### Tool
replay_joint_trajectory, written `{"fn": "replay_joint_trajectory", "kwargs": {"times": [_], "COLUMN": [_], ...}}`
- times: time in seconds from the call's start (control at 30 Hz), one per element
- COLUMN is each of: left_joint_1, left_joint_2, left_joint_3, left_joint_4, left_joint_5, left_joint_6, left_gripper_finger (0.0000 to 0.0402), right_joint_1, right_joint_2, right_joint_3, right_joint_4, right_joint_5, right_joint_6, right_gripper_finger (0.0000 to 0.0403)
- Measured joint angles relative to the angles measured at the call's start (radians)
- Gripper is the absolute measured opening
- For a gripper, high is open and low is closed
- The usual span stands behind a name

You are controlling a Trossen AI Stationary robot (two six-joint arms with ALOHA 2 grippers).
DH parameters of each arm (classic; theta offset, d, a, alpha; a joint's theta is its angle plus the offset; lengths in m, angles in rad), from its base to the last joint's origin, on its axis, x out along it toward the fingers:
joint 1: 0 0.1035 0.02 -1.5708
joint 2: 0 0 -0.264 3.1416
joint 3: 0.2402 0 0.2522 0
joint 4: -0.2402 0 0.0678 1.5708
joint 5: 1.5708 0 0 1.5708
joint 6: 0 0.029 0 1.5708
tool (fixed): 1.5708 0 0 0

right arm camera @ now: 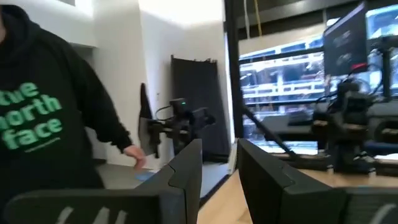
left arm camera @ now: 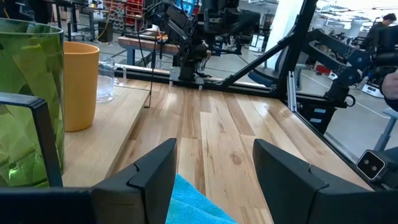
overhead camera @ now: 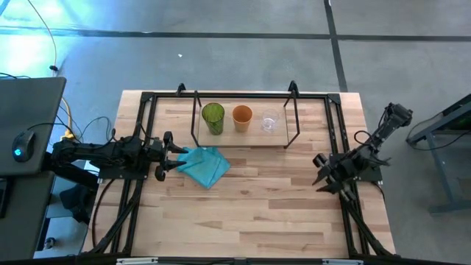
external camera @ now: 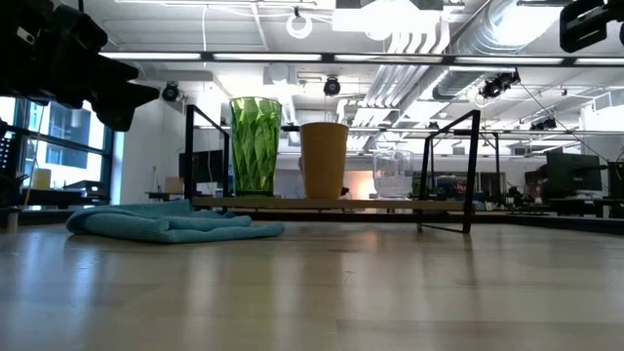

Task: Stack small to large cups/mugs on shelf
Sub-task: Return to Home Position

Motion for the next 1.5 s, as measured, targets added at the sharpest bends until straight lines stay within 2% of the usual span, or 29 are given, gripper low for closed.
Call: {"fn": "replay_joint_trajectory", "kwargs": {"times": [0.13,0.33,0.53,0.83,1.0,1.13,1.5], "left_joint_1": [0.000,0.000,0.000,0.000,0.000,0.000,0.000], "left_joint_2": [0.000,0.000,-0.001,0.000,0.000,0.000,-0.001], "left_joint_3": [0.000,0.000,0.001,0.001,0.001,0.001,0.001], "left_joint_4": [0.000,0.000,0.000,0.000,0.000,0.000,0.000], "left_joint_5": [0.000,0.000,0.000,0.000,0.000,0.000,0.000], "left_joint_6": [0.000,0.000,0.000,0.008,0.009,0.010,0.011], "left_gripper_finger": [0.0200,0.0200,0.0200,0.0200,0.0200,0.0200,0.0200], "right_joint_1": [-0.024,-0.056,-0.072,-0.094,-0.121,-0.169,-0.370], "right_joint_2": [-0.101,-0.337,-0.339,-0.339,-0.339,-0.339,-0.339], "right_joint_3": [0.000,0.000,0.006,0.002,0.002,0.002,0.002], "right_joint_4": [-0.070,-0.221,-0.249,-0.386,-0.397,-0.399,-0.416], "right_joint_5": [0.017,0.017,0.005,-0.121,-0.165,-0.173,-0.387], "right_joint_6": [-0.047,-0.081,-0.081,0.002,-0.026,-0.044,0.043], "right_gripper_finger": [0.0078,0.0038,0.0019,0.0019,0.0019,0.0019,0.0019]}}
